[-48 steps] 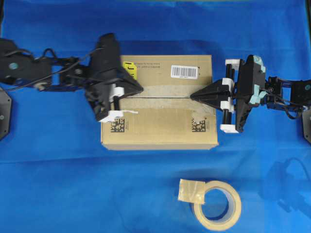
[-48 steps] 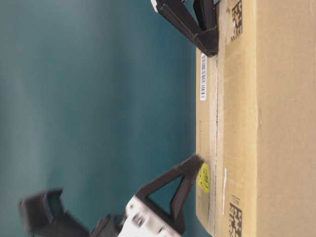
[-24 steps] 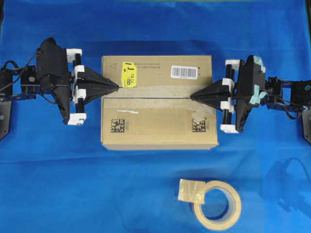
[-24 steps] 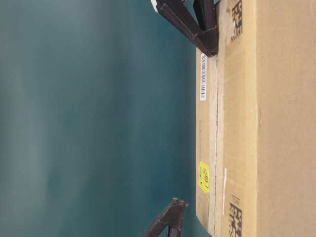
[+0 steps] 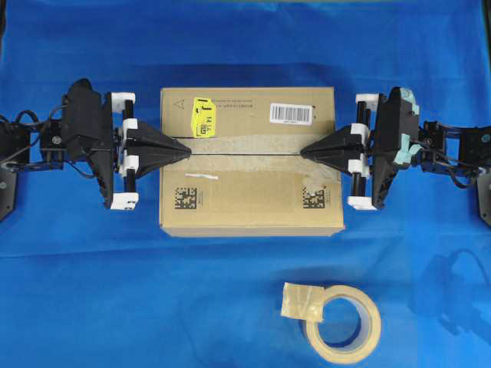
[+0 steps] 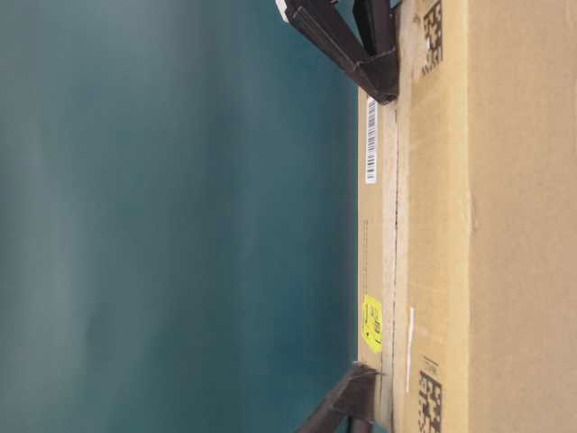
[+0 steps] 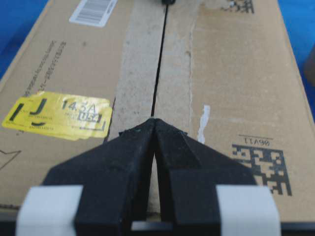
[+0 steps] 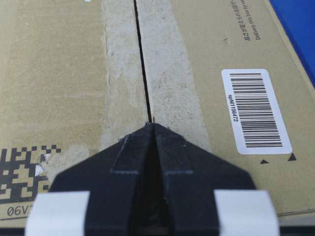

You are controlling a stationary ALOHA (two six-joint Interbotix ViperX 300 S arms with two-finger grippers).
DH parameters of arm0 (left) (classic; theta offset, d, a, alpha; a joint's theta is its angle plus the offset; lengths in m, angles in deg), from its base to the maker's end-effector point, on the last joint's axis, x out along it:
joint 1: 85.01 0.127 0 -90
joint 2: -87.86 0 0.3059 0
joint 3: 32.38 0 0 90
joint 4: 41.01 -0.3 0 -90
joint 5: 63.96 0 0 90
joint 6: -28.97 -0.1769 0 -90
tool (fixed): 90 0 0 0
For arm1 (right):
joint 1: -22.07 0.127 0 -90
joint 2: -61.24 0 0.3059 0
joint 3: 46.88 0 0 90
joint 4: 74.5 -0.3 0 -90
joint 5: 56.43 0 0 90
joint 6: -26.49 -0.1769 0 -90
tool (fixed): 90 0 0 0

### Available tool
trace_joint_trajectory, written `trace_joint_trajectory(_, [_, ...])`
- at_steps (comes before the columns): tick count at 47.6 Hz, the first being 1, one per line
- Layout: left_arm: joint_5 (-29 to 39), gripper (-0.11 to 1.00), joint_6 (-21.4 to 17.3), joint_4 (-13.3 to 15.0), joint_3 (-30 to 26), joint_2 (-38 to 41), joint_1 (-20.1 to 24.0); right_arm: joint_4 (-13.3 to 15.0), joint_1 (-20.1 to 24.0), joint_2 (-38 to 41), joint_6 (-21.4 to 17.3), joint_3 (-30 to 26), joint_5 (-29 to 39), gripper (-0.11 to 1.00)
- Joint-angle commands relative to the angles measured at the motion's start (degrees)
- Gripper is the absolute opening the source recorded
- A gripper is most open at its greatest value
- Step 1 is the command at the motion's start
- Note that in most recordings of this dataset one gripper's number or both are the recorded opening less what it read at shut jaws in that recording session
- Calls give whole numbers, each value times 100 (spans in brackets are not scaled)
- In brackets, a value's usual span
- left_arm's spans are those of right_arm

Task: Close the cardboard box.
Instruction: 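Press both grippers down along the closed top seam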

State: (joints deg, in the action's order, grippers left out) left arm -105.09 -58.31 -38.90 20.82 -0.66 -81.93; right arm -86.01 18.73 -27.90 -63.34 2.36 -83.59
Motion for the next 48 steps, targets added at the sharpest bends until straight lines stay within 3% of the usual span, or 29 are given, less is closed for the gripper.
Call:
trace_joint_trajectory(1, [-62,0,-9,18,-70,26,-18,-35,-79,-26,9,-9,9,0])
trace_joint_trajectory(48, [-62,0,-9,26,-88,149,-18,-26,-79,-26,0,-9,0,0])
